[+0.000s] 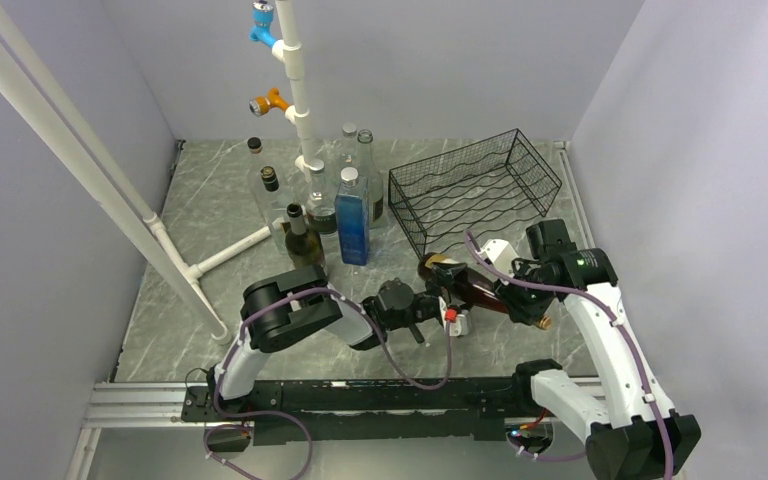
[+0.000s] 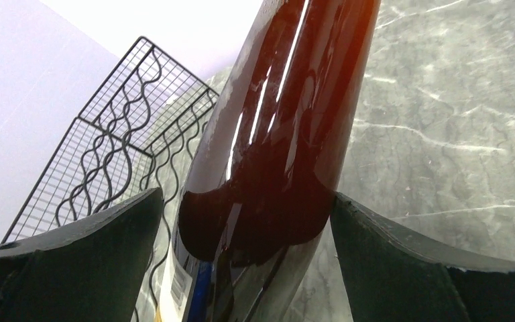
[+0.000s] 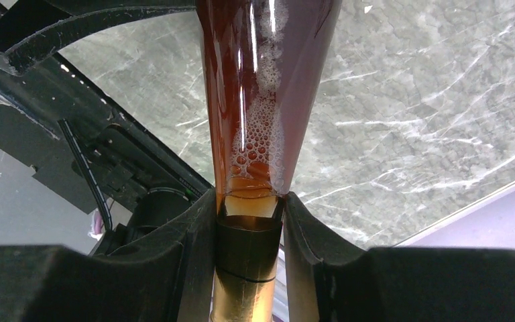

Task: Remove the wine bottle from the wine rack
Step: Place the wine bottle at the center of the board.

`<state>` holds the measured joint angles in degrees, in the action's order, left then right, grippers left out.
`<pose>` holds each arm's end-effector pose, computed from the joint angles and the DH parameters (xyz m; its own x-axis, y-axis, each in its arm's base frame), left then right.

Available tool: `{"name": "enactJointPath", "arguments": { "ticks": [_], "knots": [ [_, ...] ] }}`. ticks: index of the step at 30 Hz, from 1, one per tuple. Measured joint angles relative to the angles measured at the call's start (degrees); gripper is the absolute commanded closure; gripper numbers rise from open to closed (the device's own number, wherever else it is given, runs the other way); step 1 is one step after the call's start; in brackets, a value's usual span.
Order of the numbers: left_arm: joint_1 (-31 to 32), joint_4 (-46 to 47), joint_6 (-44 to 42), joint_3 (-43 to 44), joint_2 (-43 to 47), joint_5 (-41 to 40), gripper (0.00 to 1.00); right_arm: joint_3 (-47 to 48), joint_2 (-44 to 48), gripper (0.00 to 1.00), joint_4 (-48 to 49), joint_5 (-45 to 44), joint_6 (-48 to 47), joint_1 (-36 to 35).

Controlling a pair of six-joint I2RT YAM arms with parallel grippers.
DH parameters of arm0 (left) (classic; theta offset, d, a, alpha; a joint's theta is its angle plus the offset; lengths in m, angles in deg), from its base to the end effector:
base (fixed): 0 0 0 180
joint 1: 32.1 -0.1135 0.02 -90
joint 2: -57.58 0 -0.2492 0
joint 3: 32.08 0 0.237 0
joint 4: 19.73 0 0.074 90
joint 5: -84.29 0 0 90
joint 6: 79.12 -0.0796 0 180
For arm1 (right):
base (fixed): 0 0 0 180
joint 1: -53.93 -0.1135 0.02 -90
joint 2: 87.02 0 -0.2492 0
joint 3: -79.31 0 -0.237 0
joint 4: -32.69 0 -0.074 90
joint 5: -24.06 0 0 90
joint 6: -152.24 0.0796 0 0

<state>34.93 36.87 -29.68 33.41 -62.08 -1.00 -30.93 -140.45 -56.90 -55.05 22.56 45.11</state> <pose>0.1638 -0.4033 0.1444 0.6301 0.1741 -0.7568 0.7107 0.2635 0.6523 0.1388 0.0368 0.2346 -0.5978 -0.7273 -0.3372 -0.7615 0.6467 -0.0447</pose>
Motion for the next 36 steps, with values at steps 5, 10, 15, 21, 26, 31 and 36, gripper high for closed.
{"name": "enactJointPath", "arguments": {
  "ticks": [5, 10, 15, 21, 26, 31, 36],
  "knots": [
    [-1.11, -1.14, 0.85, 1.18, -0.07, 4.94, 0.01, 0.96, -1.2, 1.0, -0.76, 0.72, 0.0, 0.0],
    [-2.23, -4.2, 0.94, 2.95, -0.09, 9.22, 0.03, 2.27, -2.69, 1.0, -1.73, 1.7, -0.24, 0.0],
    [-2.82, -8.52, 0.76, 4.7, -0.09, 12.41, 0.05, 3.58, -4.02, 1.0, -2.43, 2.43, -0.28, 0.0],
    [-3.08, -11.65, 0.44, 6.47, -0.09, 12.74, 0.19, 4.68, -5.53, 1.0, -3.34, 2.62, -0.2, 0.0],
    [-3.17, -12.35, 0.07, 6.99, -0.07, 12.31, 0.49, 5.6, -6.36, 1.0, -3.67, 2.67, -0.35, 0.02],
    [-3.17, -12.41, 0.48, 6.99, 0.07, 11.82, 1.0, 6.58, -7.43, 0.79, -4.28, 2.8, -0.61, 0.02],
    [-3.17, -12.5, 1.49, 6.56, 0.76, 10.43, 1.0, 8.26, -8.68, 0.37, -4.81, 4.44, -0.52, 0.02]
  ]
}}
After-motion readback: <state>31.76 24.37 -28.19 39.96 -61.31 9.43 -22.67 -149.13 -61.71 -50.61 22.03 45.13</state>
